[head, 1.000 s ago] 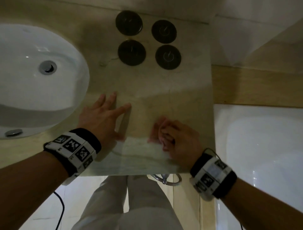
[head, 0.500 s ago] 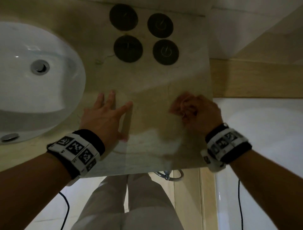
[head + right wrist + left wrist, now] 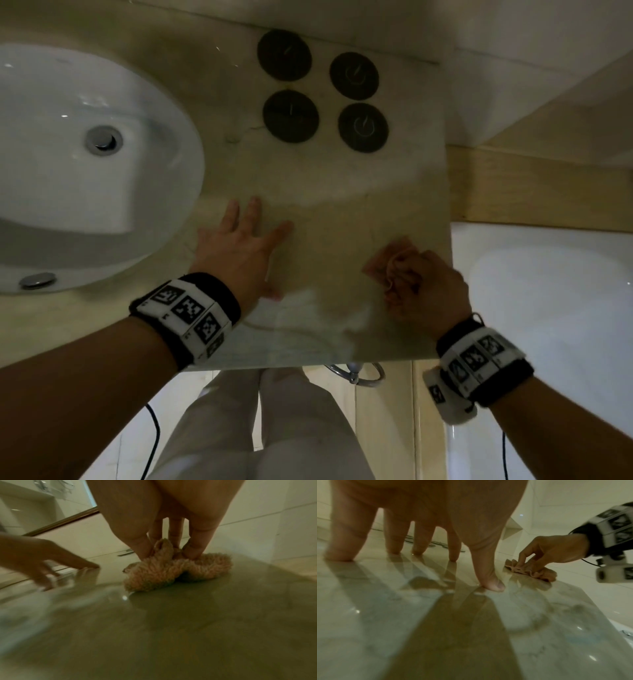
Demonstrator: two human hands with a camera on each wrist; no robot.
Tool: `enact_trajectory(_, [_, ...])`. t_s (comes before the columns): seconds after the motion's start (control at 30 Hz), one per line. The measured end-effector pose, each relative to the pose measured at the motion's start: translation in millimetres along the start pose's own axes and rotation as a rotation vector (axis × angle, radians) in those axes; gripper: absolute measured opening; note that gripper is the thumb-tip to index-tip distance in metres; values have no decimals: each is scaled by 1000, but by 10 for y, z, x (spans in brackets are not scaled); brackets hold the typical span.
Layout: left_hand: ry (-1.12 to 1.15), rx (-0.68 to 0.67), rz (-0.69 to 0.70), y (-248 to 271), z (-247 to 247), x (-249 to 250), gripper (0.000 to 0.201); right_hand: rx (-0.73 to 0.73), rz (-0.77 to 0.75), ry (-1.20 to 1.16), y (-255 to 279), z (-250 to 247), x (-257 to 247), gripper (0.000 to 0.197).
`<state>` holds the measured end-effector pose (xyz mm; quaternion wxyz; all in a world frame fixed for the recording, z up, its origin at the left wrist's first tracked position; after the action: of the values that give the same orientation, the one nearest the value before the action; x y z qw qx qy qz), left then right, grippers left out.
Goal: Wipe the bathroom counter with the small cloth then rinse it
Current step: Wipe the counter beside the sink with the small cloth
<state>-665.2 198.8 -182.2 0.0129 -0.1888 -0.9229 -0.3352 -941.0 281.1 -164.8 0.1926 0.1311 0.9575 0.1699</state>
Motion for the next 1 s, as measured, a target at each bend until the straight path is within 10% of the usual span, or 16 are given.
enact_trajectory(0.2, [52,-1,25,56,-6,-54,111,-131,-330,-115,350,562,-717,13])
enact_trajectory(0.63, [176,47,41,259,-29,-452,102,-152,-315,53,-697,299,-1945,24])
enact_trajectory(1.0, [155,51,30,493,-136,-1357,27,-157,-364,-54,-471,903,-2882,23])
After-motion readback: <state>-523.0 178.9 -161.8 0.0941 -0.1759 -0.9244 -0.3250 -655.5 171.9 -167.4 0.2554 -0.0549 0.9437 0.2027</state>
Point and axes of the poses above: each hand's wrist, its own y-axis away from the middle knuckle, its own z-axis out of the palm, x = y × z, the point moved 2 cm from there along -y, towards the middle knuckle, and after that the axes turned 5 degrees about -x, right-handed, at the moved point
